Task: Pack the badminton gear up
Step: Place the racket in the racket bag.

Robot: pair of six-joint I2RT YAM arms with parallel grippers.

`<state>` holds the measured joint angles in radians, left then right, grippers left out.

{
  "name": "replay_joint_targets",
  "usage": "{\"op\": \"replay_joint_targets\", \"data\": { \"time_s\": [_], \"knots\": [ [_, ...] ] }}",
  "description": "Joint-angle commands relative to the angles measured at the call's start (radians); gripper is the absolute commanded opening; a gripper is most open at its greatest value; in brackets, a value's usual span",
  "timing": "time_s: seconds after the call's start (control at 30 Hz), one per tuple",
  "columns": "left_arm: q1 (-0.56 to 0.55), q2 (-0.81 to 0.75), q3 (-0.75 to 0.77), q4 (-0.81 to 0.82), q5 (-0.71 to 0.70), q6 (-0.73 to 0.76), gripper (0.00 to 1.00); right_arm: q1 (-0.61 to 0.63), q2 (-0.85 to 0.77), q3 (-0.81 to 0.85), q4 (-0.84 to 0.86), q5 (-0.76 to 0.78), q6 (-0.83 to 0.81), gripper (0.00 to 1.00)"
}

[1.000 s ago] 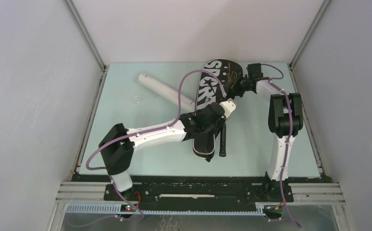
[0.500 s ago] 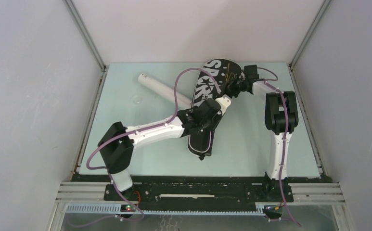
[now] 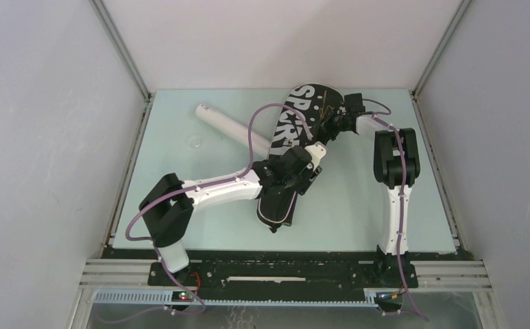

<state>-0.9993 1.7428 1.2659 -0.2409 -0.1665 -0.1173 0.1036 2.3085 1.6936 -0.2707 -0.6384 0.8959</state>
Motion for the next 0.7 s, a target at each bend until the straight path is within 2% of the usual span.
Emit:
{"op": "replay_joint_targets", "data": {
  "time_s": [0.0,0.07,0.17,0.23,0.33,0.4,0.57,0.67],
  "knots": [
    [-0.001,-0.048,-0.014,0.032,0.027,0.036,0.58,0.007,0.006,0.057,0.082,0.032,0.006,0.09],
    [-0.001,-0.071,-0.025,0.027,0.037,0.067,0.62,0.005,0.000,0.055,0.073,0.031,-0.006,0.10],
    [-0.003,-0.102,-0.040,-0.012,0.043,0.144,0.73,0.004,-0.027,0.030,0.078,0.040,-0.026,0.11],
    [-0.019,-0.114,-0.041,-0.067,-0.019,0.217,0.78,0.005,-0.035,0.022,0.074,0.038,-0.037,0.12],
    [-0.076,-0.135,-0.085,-0.103,-0.204,0.323,0.98,0.005,-0.036,0.028,0.069,0.032,-0.051,0.12],
    [-0.109,-0.156,-0.129,-0.103,-0.284,0.335,1.00,0.007,-0.033,0.030,0.065,0.024,-0.055,0.12],
    [-0.142,-0.142,-0.148,-0.161,-0.276,0.224,1.00,0.016,-0.029,0.026,0.057,0.024,-0.076,0.12],
    [-0.202,-0.122,-0.144,-0.155,-0.346,0.220,1.00,0.021,-0.025,0.026,0.059,0.023,-0.079,0.11]
  ]
}}
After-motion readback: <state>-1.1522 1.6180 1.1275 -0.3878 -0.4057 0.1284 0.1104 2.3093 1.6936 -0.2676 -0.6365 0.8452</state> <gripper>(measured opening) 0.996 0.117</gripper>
